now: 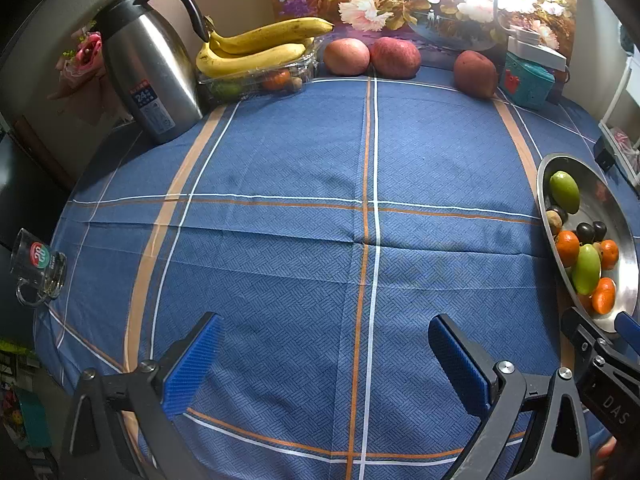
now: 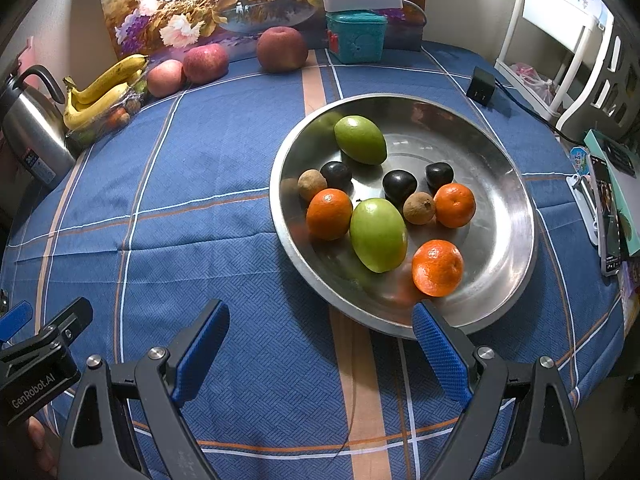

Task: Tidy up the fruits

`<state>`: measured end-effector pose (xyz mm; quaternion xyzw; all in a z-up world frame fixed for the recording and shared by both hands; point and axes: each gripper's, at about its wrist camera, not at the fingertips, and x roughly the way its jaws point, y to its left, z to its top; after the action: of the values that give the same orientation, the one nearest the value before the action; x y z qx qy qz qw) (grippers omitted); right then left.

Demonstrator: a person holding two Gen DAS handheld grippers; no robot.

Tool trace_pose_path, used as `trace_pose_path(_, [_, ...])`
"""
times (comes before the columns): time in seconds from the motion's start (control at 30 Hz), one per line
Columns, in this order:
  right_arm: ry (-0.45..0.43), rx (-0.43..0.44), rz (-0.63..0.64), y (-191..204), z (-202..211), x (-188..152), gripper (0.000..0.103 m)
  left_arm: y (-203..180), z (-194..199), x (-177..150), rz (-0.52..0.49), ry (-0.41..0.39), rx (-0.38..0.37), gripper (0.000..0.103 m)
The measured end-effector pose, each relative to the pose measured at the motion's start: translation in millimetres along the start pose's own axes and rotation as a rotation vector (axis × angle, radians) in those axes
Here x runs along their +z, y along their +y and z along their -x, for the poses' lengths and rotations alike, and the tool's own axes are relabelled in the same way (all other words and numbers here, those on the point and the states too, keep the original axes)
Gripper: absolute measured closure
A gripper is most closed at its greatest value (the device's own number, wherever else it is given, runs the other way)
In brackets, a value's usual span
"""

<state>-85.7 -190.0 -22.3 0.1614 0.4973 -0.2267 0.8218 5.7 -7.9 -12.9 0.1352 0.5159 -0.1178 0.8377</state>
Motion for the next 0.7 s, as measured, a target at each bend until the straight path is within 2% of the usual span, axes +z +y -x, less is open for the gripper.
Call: trace_pose_path(0.7, [0.001,0.0,0.0,0.4,0.0,0.2,0.01,-0.3,1.3,-0.2,-0.009,-0.003,-0.012,0.0])
